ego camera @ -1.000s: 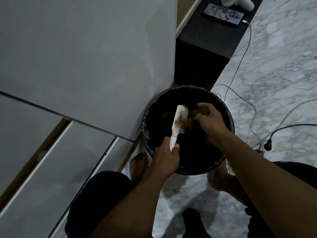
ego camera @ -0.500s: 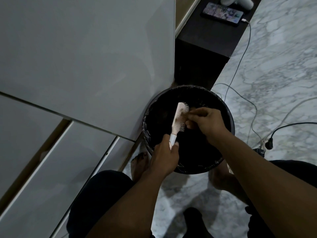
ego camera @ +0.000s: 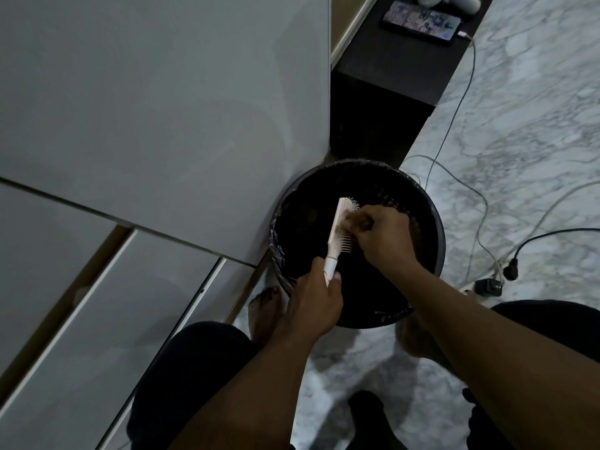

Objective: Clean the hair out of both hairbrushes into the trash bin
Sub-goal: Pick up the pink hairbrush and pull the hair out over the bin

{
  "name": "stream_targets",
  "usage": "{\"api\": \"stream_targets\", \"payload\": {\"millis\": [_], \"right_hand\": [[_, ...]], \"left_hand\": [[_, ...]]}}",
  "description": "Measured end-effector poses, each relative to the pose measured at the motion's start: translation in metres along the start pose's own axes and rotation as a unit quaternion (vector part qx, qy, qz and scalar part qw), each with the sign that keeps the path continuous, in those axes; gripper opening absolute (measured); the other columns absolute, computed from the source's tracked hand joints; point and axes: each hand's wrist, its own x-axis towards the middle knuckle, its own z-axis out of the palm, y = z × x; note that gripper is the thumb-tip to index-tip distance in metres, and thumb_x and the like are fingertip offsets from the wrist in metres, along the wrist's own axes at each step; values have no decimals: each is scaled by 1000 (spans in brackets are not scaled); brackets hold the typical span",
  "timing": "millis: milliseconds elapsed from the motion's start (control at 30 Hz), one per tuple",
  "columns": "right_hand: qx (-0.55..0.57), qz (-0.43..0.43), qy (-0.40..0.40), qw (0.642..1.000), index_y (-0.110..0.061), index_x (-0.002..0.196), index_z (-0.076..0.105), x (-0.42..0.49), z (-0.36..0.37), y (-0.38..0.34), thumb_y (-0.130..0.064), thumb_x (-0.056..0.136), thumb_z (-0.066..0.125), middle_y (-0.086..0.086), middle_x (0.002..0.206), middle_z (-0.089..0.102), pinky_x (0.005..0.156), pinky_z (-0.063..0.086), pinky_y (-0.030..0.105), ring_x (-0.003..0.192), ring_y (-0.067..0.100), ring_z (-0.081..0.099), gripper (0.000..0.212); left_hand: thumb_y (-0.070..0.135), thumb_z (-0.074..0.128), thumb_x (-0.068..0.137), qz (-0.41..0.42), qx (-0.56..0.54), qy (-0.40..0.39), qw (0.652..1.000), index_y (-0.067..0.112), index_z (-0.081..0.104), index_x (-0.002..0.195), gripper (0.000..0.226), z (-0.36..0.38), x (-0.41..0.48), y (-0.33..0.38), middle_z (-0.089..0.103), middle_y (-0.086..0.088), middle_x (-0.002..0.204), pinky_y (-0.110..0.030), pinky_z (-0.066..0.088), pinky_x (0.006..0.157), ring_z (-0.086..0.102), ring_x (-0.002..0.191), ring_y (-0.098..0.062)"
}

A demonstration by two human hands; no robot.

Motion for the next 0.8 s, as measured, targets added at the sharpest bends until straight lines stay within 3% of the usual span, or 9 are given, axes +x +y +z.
{"api": "stream_targets", "payload": {"millis": [67,133,200,300,433,500,633,700,800], "right_hand": [[8,27,-3,1000,-10,93,80,5,-2,3,-19,84,78,2,84,77,74,54,13,70,3,67,13],[86,117,-12,989,-14,93,80,12,-5,7,-21,83,81,1,86,78,75,58,19,72,10,73,12],[227,232,-23,946,-12,92,77,15,-10,8,-16,84,79,8,90,77,72,63,33,77,23,77,9],[373,300,-46,877,-4,96,71,17,-17,4,-7,93,67,13,86,74,63,60,28,73,22,74,7],[457,326,-64,825,-1,95,68,24,-29,-3,1,94,62,13,78,68,49,55,24,56,15,66,6],[388,304,-87,866,-3,97,69,27,-32,-3,4,92,62,12,82,68,50,53,24,60,16,63,11],[134,236,-109,956,-14,102,71,24,-28,10,3,88,63,4,96,71,70,57,30,81,18,65,23],[26,231,-134,963,-16,98,73,21,-24,17,-4,85,66,3,93,71,85,58,36,90,22,68,19],[10,242,-170,955,-16,104,73,18,-20,16,-10,82,70,6,99,72,89,57,36,94,22,68,23]], "left_hand": [[32,50,101,-1,-8,-1,1000,22,42,93,15,-1,1,0,55,-2,75,-36,43,56,54,62,-21],[32,51,100,1,-17,2,1000,21,43,93,15,-2,2,0,55,-2,74,-37,43,56,55,61,-21],[33,51,100,-4,-17,6,1000,20,45,94,16,-3,4,1,57,-3,75,-36,44,56,57,62,-23],[32,51,101,-25,-21,14,999,19,45,94,16,-2,5,-1,59,-6,79,-33,42,55,57,64,-23],[27,52,101,-56,-30,38,997,18,43,94,14,-4,7,-3,59,-6,82,-31,37,54,56,64,-21],[25,52,101,-65,-41,47,996,17,44,96,13,-5,8,-3,57,-5,82,-29,36,51,54,62,-18],[27,51,102,-71,-56,43,995,18,44,97,13,-5,9,-1,56,-5,83,-28,36,50,53,60,-14],[27,51,102,-73,-67,42,994,18,44,98,12,-6,9,0,56,-5,83,-28,37,51,53,61,-15],[29,52,101,-69,-69,43,994,19,44,96,14,-5,10,-1,56,-6,83,-31,40,56,54,64,-19]]}}
